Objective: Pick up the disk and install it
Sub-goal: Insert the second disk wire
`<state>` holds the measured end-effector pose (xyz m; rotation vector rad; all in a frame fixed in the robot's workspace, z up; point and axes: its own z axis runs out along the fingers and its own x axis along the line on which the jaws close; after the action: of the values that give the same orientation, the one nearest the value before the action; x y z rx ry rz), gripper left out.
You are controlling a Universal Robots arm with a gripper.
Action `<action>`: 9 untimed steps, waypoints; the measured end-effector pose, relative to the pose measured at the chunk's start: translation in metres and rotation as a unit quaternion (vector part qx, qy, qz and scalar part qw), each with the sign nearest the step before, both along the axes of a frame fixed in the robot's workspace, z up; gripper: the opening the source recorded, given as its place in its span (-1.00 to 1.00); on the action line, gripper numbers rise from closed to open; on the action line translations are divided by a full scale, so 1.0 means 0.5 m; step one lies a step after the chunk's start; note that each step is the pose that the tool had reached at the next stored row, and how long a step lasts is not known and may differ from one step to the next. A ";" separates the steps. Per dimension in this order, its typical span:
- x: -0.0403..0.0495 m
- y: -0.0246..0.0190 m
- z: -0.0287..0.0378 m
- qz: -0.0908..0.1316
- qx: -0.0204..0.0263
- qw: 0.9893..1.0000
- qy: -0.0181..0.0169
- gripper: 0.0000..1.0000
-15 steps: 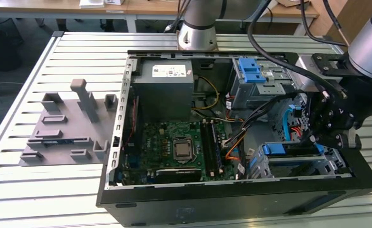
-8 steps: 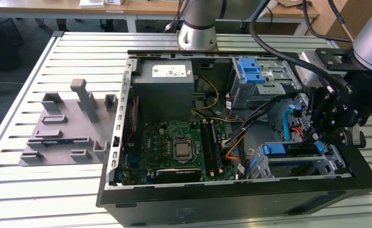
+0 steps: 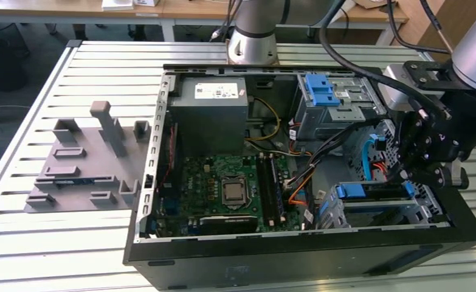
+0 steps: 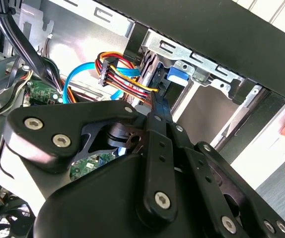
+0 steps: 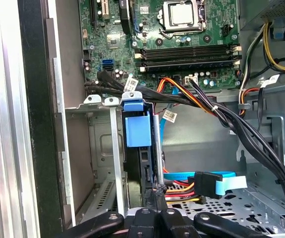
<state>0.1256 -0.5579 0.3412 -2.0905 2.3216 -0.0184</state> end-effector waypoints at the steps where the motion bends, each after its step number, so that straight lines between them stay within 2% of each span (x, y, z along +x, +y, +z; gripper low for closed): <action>1: 0.000 0.0000 0.000 0.000 0.000 1.000 0.000 -0.79; 9: -0.004 0.0000 0.000 0.000 0.000 1.000 0.000 -0.79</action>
<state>0.1235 -0.5579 0.3414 -2.0905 2.3217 -0.0186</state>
